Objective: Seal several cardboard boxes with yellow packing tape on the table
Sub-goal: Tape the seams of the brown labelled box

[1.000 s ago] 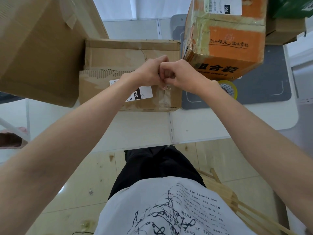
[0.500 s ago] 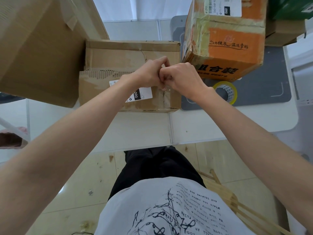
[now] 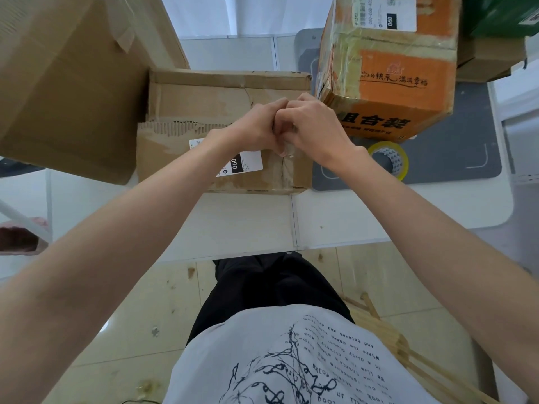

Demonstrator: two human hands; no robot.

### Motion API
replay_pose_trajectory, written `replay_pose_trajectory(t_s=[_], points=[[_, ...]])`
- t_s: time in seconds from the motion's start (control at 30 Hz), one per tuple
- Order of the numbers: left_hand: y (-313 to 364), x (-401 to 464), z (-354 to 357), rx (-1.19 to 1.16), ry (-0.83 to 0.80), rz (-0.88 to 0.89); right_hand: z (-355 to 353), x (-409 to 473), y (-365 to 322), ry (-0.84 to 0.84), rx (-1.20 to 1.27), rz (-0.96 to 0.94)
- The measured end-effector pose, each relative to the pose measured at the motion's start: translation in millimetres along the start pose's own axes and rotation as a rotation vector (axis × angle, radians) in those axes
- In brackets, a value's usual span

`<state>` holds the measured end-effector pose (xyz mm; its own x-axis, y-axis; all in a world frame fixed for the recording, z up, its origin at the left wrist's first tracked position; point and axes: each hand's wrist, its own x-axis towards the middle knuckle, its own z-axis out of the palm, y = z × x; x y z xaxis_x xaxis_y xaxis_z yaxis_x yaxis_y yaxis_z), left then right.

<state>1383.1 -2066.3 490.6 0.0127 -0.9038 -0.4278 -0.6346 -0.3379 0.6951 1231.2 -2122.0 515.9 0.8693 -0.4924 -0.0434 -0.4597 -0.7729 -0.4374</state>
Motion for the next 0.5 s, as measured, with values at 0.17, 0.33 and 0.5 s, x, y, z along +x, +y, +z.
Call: replay_pose_trajectory(t_s=[0.17,0.33,0.5], points=[[-3.1,0.8,-2.2,0.005,-0.013,0.017,-1.1,1.9,6.2,-0.015,0.072,0.055],[-5.0,1.4,-7.3,-0.001,0.007,0.027,0.2,5.0,5.2,-0.020,0.086,0.067],[-4.6,0.8,-8.0,0.003,0.013,0.027,0.2,7.7,5.1,-0.027,0.078,0.073]])
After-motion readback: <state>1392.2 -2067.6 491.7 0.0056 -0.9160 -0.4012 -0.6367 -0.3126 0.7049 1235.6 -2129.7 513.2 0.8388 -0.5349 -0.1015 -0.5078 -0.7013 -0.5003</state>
